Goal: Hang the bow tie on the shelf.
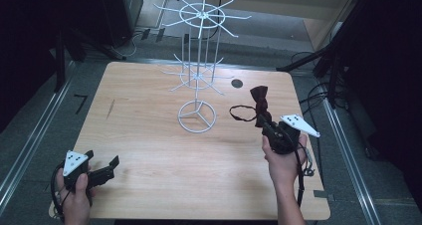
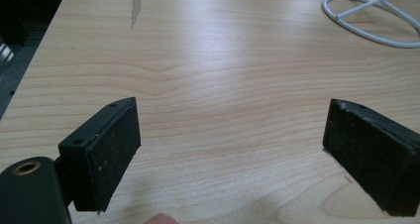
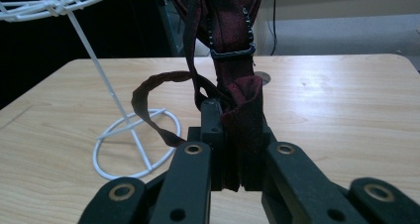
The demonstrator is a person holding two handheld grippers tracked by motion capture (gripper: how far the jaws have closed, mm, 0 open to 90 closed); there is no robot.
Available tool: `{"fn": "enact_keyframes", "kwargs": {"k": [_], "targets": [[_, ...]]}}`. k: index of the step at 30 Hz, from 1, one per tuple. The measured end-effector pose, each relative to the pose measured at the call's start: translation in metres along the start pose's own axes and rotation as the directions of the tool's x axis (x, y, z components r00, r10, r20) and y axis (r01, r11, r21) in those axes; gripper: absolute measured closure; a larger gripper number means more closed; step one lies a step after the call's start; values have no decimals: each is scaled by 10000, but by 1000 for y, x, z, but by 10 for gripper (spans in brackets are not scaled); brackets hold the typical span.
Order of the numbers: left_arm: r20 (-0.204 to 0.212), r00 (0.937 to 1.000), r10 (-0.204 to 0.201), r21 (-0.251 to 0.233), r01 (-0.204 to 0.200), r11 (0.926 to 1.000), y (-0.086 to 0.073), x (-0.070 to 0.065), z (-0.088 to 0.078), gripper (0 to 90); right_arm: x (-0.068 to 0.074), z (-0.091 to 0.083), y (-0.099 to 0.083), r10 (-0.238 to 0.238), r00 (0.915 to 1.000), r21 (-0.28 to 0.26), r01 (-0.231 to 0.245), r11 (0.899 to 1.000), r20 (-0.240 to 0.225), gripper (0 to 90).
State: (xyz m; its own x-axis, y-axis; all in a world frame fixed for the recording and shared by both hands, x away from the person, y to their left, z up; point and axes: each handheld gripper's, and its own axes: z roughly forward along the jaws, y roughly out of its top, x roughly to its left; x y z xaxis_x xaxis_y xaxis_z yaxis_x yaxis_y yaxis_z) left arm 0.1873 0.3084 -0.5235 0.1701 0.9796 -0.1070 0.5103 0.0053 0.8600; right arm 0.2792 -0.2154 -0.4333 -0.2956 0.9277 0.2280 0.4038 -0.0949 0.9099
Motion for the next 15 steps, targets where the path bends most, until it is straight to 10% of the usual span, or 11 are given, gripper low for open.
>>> {"fn": "enact_keyframes", "kwargs": {"k": [15], "targets": [[-8,10000,2,4,-2,10000,0,0,0,84,16,2,13,-104,9990,-320,89,9994,-445,852]]}}
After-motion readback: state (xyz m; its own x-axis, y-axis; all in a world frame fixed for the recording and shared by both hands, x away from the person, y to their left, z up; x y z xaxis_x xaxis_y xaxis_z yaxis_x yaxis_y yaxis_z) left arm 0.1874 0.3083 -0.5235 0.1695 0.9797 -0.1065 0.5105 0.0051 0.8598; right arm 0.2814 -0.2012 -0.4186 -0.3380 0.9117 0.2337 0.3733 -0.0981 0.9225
